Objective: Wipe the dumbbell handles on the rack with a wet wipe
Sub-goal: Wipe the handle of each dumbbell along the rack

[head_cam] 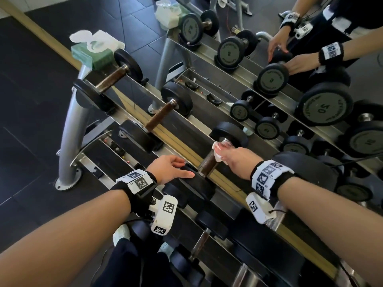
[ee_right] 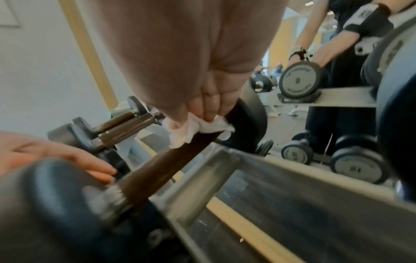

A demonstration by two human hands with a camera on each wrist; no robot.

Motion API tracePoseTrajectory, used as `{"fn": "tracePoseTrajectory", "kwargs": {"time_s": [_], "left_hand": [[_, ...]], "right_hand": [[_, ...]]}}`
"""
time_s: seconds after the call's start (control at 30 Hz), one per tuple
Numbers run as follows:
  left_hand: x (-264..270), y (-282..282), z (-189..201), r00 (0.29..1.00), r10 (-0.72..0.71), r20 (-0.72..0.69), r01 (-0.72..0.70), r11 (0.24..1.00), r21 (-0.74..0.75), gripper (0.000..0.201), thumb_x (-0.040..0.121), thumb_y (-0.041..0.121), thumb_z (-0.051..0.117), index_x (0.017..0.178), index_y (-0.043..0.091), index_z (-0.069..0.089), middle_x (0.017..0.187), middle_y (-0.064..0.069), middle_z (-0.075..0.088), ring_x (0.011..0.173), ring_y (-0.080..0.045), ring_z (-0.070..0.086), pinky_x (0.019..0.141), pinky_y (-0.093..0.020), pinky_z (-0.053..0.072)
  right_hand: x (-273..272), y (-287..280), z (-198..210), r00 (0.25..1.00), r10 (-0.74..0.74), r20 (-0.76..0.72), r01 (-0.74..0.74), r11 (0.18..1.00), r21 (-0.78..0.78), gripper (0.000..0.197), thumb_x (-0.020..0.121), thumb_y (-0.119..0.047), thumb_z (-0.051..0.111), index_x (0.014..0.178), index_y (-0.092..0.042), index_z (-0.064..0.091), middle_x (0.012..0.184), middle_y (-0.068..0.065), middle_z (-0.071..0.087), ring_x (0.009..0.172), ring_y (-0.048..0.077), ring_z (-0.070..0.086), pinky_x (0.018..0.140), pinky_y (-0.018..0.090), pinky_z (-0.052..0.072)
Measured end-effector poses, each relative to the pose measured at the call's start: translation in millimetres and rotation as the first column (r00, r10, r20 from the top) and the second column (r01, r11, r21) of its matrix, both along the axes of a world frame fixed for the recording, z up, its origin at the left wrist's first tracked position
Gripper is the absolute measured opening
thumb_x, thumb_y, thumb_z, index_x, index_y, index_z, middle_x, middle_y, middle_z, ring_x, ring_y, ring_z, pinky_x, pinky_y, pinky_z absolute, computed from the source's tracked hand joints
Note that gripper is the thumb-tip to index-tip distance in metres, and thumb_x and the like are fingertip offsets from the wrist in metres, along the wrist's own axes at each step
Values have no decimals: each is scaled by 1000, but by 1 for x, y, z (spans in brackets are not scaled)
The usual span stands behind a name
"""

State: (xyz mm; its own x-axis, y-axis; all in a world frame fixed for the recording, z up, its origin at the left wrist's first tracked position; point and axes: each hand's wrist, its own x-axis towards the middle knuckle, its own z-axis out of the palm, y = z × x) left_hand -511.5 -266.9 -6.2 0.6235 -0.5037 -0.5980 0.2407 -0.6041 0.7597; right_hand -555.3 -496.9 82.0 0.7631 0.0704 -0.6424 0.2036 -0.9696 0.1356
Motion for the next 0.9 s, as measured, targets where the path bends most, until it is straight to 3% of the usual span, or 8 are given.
{"fn": "tracePoseTrajectory", "kwargs": {"time_s": [0.17,0.27,0.37,0.5,0.67,0.77,0.83,0.9], "left_hand": [[2,0,0,1000,-8,9,8,1000,10,69,72,48,81,132,27,56,128,9,63,113,-8,59,94,-24,40],[5,-1,-2,1000,-24,10,24,1000,12,68,71,49,81,131,27,57,127,9,63,111,-7,58,90,-22,39],[7,-2,-5,999,-32,12,32,999,11,66,71,50,81,129,28,57,126,10,63,108,-5,57,85,-20,38],[8,-2,-8,999,-44,29,44,999,13,66,69,54,80,126,31,58,124,13,63,98,1,57,72,-14,36],[8,-1,-13,998,-55,31,55,998,2,68,66,55,82,125,32,58,122,13,64,95,3,57,69,-12,37],[9,0,-14,998,-59,33,59,998,0,68,64,57,82,123,33,59,119,15,64,92,6,56,68,-11,36],[10,-1,-15,998,-64,26,64,998,-4,68,62,58,82,122,34,59,116,16,64,92,7,56,68,-11,36],[11,-1,-15,998,-65,22,65,998,-8,70,59,60,82,121,35,60,114,18,64,93,7,56,68,-11,36]], "right_hand": [[-27,26,-16,988,152,-31,-146,979,141,70,90,1,56,151,-14,26,152,7,30,130,29,45,100,37,47],[-2,-1,-12,998,-21,62,6,973,232,53,99,-2,43,150,-14,38,149,13,44,130,35,49,105,45,43],[12,-16,-14,987,-135,89,118,977,176,52,102,-6,38,154,-14,33,155,12,37,138,35,41,111,47,36],[-4,3,-22,985,-166,48,149,955,258,49,102,-5,38,151,-8,37,155,15,34,138,37,39,111,49,36],[-29,23,-21,979,-201,-31,197,905,378,41,105,-12,38,145,-9,48,148,14,46,134,32,45,107,39,36],[-33,16,-18,846,-533,-20,469,725,505,32,104,-29,46,118,-14,70,107,4,69,100,16,63,86,25,39],[-36,9,-23,662,-747,57,558,541,629,28,101,-28,51,99,-13,75,84,0,68,75,9,58,74,24,37],[-39,7,-34,431,-899,79,578,342,741,28,100,-29,53,100,-12,76,69,-6,64,68,9,56,71,25,37]]}}
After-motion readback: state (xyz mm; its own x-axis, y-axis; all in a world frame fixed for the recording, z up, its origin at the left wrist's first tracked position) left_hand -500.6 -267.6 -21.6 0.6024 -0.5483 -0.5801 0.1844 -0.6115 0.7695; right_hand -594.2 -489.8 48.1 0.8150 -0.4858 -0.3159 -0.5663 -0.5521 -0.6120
